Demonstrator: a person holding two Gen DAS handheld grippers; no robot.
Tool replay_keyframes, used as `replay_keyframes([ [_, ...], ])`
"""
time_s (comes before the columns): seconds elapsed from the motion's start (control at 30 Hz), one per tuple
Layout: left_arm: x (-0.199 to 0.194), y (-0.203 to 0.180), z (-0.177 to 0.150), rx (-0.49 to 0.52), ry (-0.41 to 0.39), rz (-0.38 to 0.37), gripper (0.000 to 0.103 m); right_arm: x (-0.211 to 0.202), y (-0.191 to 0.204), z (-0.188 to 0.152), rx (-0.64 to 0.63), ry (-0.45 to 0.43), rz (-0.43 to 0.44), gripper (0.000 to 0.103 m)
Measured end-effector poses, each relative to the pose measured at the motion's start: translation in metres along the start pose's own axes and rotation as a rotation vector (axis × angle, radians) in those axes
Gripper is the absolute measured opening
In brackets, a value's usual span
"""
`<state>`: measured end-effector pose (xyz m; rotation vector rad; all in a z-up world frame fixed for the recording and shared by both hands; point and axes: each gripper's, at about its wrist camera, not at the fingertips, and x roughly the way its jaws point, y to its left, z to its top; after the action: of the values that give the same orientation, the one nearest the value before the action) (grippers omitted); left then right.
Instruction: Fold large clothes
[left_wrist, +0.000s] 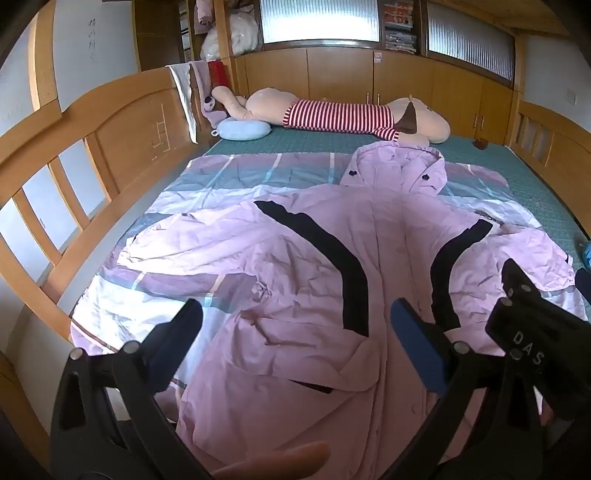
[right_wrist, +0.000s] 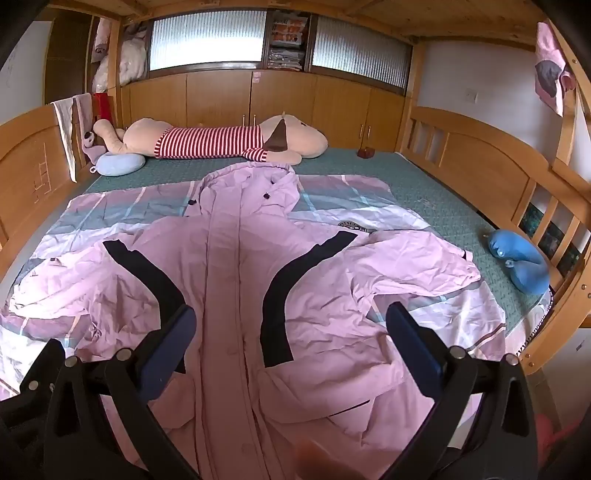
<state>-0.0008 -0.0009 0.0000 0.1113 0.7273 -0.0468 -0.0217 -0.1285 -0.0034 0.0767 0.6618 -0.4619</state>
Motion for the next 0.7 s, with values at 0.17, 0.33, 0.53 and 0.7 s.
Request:
replay_keyframes([
  [0.17,0.003,0.001,0.000,-0.007,0.004,0.000,0.101,-0.001,0.000,0.000,-0.004,-0.005,-0.003,0.102],
  [0.33,0.002,0.004,-0.006,-0.007,0.010,0.001,0.101,-0.003,-0.003,-0.002,0.003,0.001,-0.004,0.102],
  [0.53,0.002,0.008,-0.007,-0.014,0.020,0.000,0.101,-0.003,-0.005,-0.002,0.010,0.000,0.000,0.102],
  [0.7,0.002,0.009,-0.007,-0.013,0.020,-0.002,0.101,-0.003,-0.003,-0.002,0.010,0.001,-0.001,0.102],
])
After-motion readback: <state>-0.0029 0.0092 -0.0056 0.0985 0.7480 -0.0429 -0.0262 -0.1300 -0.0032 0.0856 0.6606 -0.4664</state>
